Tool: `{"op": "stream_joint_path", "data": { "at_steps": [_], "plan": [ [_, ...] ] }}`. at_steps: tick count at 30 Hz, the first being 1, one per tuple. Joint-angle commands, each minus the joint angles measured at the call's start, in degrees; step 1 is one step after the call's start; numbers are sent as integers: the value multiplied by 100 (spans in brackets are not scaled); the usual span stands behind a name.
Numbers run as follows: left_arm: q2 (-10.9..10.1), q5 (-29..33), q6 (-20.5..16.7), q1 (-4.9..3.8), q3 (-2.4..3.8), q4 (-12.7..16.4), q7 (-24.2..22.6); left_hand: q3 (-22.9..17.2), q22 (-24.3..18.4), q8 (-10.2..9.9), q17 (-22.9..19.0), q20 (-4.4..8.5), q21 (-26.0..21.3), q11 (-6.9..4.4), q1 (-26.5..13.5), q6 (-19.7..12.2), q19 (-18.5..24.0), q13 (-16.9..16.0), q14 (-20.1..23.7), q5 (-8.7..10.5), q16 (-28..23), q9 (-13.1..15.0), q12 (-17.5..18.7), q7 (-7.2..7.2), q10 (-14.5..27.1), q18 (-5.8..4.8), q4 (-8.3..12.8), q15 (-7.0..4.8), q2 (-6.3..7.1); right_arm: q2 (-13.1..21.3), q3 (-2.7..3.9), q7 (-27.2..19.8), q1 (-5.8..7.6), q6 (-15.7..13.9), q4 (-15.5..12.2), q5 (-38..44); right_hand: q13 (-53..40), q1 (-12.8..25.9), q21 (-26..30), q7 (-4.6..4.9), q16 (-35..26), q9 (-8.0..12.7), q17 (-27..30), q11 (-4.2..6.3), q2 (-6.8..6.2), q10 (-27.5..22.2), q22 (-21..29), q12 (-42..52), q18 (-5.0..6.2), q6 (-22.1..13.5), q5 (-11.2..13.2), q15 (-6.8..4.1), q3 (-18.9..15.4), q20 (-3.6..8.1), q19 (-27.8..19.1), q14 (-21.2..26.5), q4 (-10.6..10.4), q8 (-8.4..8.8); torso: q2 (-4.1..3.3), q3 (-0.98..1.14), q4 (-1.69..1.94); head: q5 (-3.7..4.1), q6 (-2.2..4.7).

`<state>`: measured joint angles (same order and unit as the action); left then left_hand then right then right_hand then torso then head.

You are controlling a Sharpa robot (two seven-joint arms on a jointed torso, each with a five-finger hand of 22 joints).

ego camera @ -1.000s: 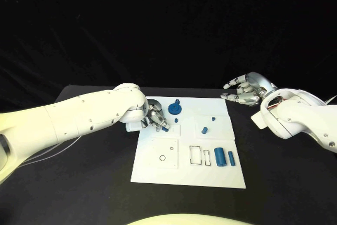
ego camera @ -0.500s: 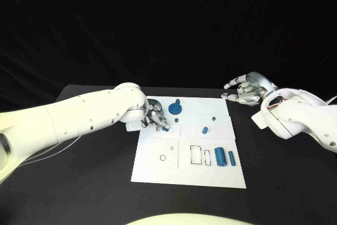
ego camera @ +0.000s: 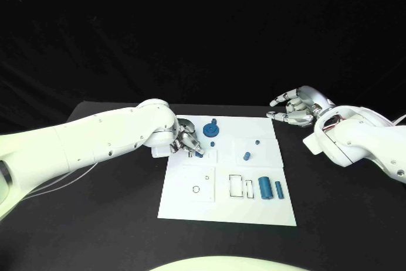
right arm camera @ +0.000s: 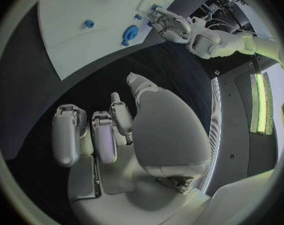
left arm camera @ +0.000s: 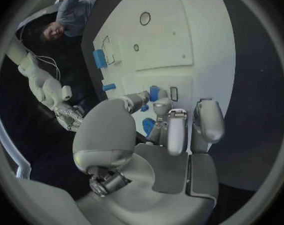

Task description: Assemble the parts on the task board

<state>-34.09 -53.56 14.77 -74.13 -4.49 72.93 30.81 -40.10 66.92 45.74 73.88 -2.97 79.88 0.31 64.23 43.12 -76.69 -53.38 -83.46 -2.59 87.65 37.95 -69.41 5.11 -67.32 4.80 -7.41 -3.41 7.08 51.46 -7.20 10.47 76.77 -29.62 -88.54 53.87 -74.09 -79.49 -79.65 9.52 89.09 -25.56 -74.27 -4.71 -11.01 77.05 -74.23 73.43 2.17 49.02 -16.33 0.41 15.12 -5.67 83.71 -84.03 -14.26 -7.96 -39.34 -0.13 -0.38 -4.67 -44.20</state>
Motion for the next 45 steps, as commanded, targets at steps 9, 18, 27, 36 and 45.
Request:
{"op": "stream_joint_path", "data": {
  "at_steps": [9,18,27,36,45],
  "plan": [
    [16,-4,-3,11,-11,1,4,-1073,209,596,1424,123,165,-219,-184,525,-172,-314,-593,-338,127,1086,-224,-316,-618,-56,415,-145,-79,-2,1,-9,0,15,3,9,21,-37,84,8,-94,40,-1201,9,-46,-94,-905,-47,45,25,-127,-12,15,-51,128,-497,-123,-49,4,2,-1,-6,-11],
    [40,-5,-69,11,-10,-5,-6,-1111,292,652,1447,147,199,-250,-286,590,-222,-326,-601,-338,140,1159,-236,-351,-668,-73,431,-169,-87,1,1,-11,0,12,-1,9,18,-39,86,8,-95,42,-1200,10,-49,-90,-904,-42,45,24,-132,-12,23,-50,128,-497,-126,-50,3,1,-1,-4,-17],
    [59,-8,-76,11,-11,-6,-11,-1091,347,741,1469,177,222,-288,-399,691,-257,-456,-609,-307,153,1260,-305,-398,-772,-83,430,-201,-111,-1,1,-11,0,14,4,9,18,-39,86,8,-95,42,-1200,10,-49,-90,-904,-42,45,24,-132,-12,23,-50,128,-497,-126,-50,2,2,-1,1,-17],
    [117,-18,-12,11,-17,-44,-8,-1029,398,800,1496,197,241,-315,-464,753,-286,-523,-618,-275,168,1335,-337,-432,-828,-93,423,-220,-136,1,1,-13,0,15,2,9,18,-39,86,8,-95,42,-1200,10,-49,-90,-904,-42,45,24,-132,-12,23,-50,128,-497,-126,-50,-1,3,-5,7,-27],
    [155,-42,55,12,-46,-81,0,-986,438,855,1517,214,257,-341,-485,810,-309,-575,-624,-277,180,1404,-361,-464,-874,-101,438,-238,-167,7,1,-13,0,17,3,9,18,-39,86,8,-95,42,-1200,10,-49,-90,-904,-42,45,24,-132,-12,23,-50,128,-497,-126,-50,1,1,-4,13,-39]
  ]
}}
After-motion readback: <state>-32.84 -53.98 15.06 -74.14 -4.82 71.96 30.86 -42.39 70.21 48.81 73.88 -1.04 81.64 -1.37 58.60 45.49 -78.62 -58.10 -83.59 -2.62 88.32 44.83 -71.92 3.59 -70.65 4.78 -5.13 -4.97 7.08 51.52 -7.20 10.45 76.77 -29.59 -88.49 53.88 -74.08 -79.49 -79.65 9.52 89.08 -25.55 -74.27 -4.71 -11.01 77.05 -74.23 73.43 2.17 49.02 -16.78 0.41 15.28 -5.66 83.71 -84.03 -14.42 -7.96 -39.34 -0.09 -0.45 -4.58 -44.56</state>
